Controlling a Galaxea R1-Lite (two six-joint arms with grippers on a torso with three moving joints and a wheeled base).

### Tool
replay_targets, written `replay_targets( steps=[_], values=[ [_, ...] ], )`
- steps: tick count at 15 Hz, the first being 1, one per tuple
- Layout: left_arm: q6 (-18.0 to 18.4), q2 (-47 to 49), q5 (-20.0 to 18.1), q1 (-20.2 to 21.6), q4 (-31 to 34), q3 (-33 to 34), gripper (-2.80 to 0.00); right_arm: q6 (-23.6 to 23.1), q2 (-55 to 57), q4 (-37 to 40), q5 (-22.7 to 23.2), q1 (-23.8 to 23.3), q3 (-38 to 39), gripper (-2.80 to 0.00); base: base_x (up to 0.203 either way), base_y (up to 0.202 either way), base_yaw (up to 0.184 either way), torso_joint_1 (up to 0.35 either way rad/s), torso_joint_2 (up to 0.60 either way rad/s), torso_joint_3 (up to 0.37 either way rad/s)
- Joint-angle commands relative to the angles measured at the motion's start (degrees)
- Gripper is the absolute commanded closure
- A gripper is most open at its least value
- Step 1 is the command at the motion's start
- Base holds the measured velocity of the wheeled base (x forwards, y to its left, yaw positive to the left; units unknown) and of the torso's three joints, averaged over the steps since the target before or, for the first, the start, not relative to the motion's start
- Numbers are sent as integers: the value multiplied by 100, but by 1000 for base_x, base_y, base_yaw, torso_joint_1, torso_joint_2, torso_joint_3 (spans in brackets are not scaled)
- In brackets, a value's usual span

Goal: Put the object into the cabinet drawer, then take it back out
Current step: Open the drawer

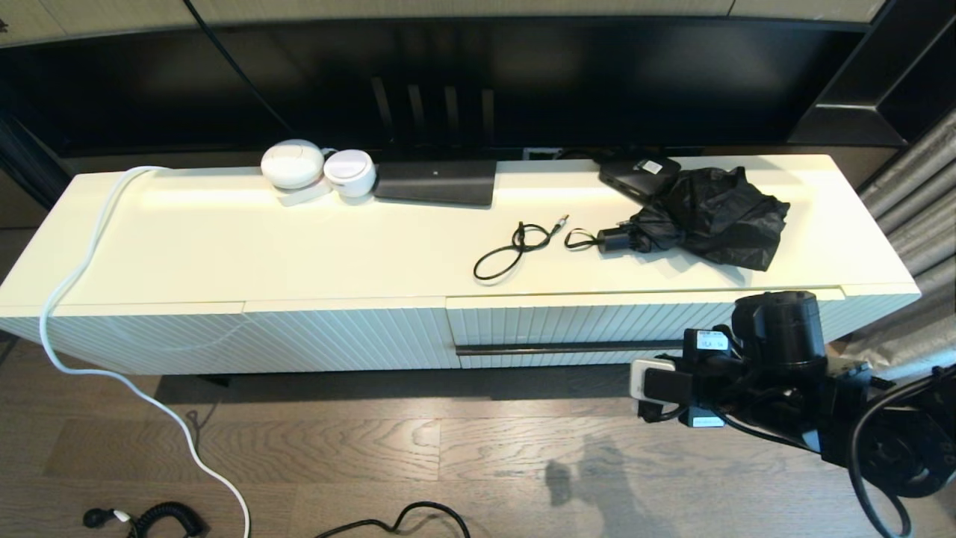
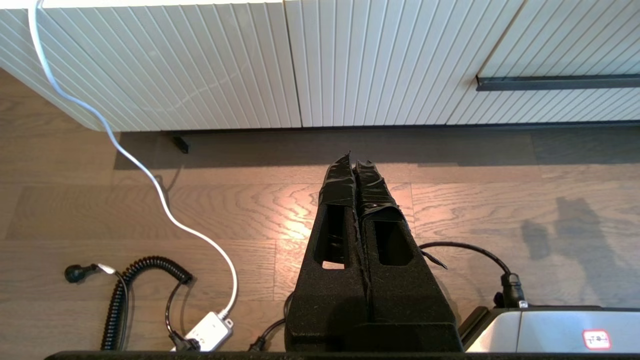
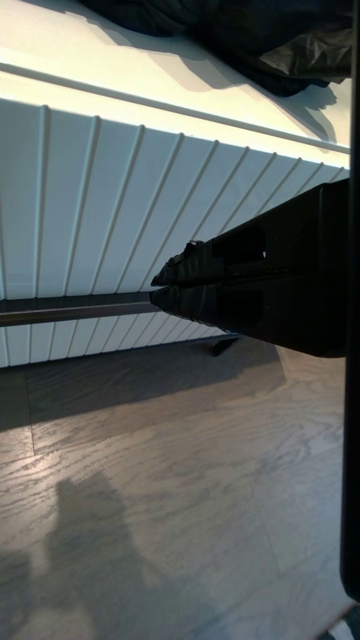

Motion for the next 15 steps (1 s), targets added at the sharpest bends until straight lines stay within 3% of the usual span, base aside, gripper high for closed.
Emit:
replay_targets(
  steps=[1,10,15],
  values=[
    [-3,0,0,0,-2,0,0,-184,346,-447,3,-6,100,0,0,0,0,0,0,0],
    [-3,0,9,0,-2,0,0,-196,1199,-1913,243,-25,346,0,0,0,0,0,0,0],
    [-3,0,0,0,-2,5,0,-187,1552,-2078,400,-18,264,0,0,0,0,0,0,0]
  ],
)
